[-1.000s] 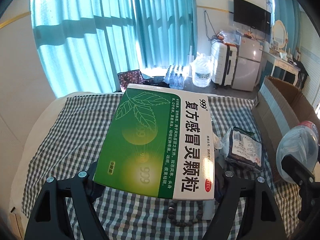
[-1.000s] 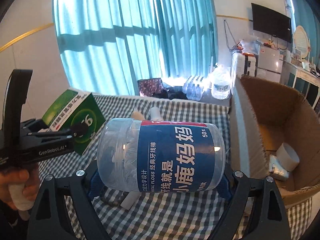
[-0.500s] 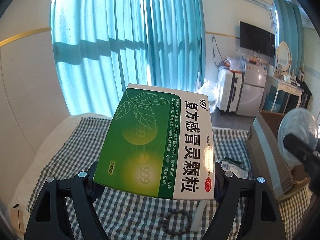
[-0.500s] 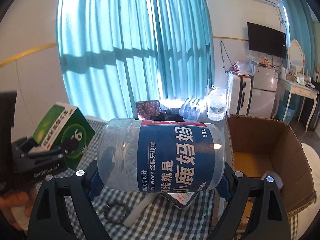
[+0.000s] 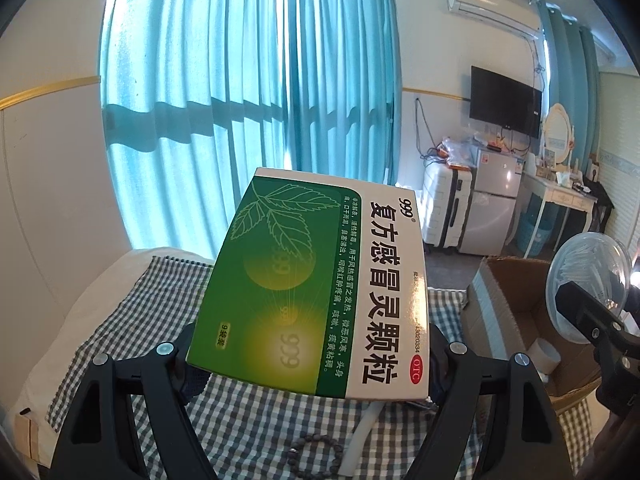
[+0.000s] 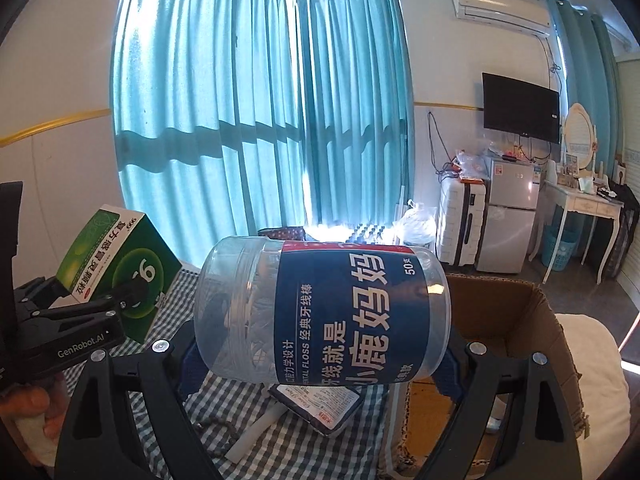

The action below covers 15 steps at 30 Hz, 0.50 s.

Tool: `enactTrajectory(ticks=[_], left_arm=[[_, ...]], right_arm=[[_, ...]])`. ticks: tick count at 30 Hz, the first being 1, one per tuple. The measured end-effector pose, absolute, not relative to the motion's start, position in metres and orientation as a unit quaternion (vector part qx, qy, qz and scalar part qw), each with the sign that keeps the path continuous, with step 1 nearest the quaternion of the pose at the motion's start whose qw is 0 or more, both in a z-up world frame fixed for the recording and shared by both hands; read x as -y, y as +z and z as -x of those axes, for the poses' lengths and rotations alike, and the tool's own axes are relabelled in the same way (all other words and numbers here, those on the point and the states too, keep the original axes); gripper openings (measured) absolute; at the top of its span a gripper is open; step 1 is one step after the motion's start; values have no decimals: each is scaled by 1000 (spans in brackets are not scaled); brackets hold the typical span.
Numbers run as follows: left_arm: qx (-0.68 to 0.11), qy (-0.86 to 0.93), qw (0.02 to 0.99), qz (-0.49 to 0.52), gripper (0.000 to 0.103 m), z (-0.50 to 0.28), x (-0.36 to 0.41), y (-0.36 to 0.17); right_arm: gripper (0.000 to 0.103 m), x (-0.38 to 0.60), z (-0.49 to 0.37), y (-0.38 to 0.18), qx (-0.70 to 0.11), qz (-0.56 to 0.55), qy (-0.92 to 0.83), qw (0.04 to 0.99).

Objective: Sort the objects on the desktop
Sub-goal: 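Lift and carry the green box and floss jar with both tools to the cardboard box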

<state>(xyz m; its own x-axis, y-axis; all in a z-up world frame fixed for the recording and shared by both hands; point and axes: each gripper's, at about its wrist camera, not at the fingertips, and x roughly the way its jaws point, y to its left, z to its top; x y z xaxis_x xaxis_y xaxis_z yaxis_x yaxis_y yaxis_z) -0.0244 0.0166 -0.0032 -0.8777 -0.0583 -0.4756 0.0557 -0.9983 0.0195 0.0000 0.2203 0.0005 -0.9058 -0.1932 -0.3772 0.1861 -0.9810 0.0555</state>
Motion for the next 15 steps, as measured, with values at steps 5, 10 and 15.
enactTrajectory(ticks=[5, 10, 15], left_arm=[[7, -973, 17, -232, 82, 23, -36, 10], [8, -975, 0, -222, 82, 21, -57, 20], [13, -977, -22, -214, 82, 21, -81, 26]], right_arm=[[88, -237, -10, 12, 16, -181, -979, 95], [88, -259, -16, 23, 23, -171, -982, 81], [88, -280, -22, 28, 27, -165, -984, 63]])
